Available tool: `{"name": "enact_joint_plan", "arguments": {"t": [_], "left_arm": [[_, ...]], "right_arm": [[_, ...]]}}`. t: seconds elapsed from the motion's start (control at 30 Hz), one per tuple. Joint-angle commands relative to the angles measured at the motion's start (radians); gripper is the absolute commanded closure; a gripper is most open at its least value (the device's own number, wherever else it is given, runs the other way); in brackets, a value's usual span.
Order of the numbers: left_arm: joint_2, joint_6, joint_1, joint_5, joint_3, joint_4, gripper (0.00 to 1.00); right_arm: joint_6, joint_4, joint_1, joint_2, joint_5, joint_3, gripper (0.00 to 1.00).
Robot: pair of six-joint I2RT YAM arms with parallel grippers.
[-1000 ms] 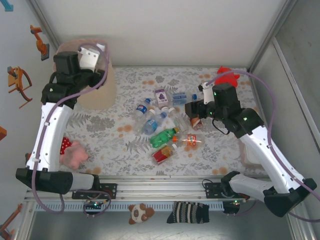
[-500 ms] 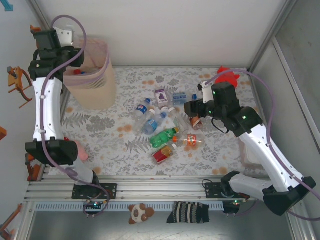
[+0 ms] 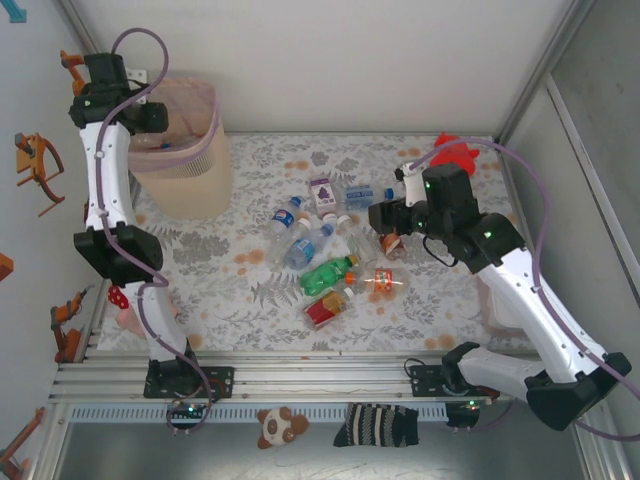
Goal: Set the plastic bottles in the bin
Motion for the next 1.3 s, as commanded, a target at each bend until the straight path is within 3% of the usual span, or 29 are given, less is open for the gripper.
{"name": "enact_joint_plan", "arguments": {"t": [0.0,0.5,0.7,1.07,1.27], "left_arm": [[0.027,-0.033,0.004,-0.015,0.032,-0.065,0.46],[0.171,-0.057,0.004,-0.021,0.025,-0.141,0.43],[0.203,-0.066,0.004,-0.023,0.016,-0.143,0.36],[0.16,-0.085,0.002,-0.011,0.018,-0.125,0.22],[0.121,-0.088,-0.004,-0.001,0.024,-0.119,0.2]], "right_arm": [[0.01,0.01,-0.006,0.008,0.01,0.017,0.26],[0.003,0.016,-0.006,0.01,0.009,-0.008,0.26],[0.006,0.017,-0.006,0.002,0.005,-0.016,0.26],[0.003,0.014,-0.007,-0.007,0.013,-0.018,0.25],[0.0,0.012,-0.007,-0.001,0.018,-0.014,0.25]]}}
